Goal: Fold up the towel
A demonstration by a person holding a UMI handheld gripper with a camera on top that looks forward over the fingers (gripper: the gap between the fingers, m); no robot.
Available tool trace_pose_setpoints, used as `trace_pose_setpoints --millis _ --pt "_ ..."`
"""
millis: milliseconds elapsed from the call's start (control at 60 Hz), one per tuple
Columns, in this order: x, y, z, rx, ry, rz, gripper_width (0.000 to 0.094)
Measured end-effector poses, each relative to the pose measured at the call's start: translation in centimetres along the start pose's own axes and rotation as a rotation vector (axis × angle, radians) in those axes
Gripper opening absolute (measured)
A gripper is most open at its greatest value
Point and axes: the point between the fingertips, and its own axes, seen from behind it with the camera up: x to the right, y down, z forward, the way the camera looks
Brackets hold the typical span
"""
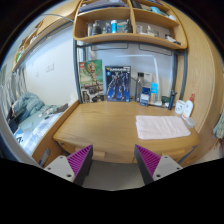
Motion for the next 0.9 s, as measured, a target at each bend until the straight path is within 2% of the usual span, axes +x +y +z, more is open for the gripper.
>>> trace_pose_setpoints --millis 117,267,550,700,750,883,900 --pt "1.5 1.1 2.6 -0.046 -0.004 -0.002 0.0854" --pt "7.0 2.4 9.1 -0.11 0.054 -0.013 0.0856" --pt "16.2 -0.6 23.2 -0.169 0.113 -0.013 0.084" --pt "17.6 -1.7 28.0 -0.187 0.091 -0.026 0.0826" --pt "17.7 -1.6 28.7 -0.199 0.085 -0.034 0.0799" --pt "17.8 -1.6 29.2 -0.191 0.085 -0.071 0.0622" --pt "17.8 -1.6 29.2 -0.191 0.087 -0.074 0.0632"
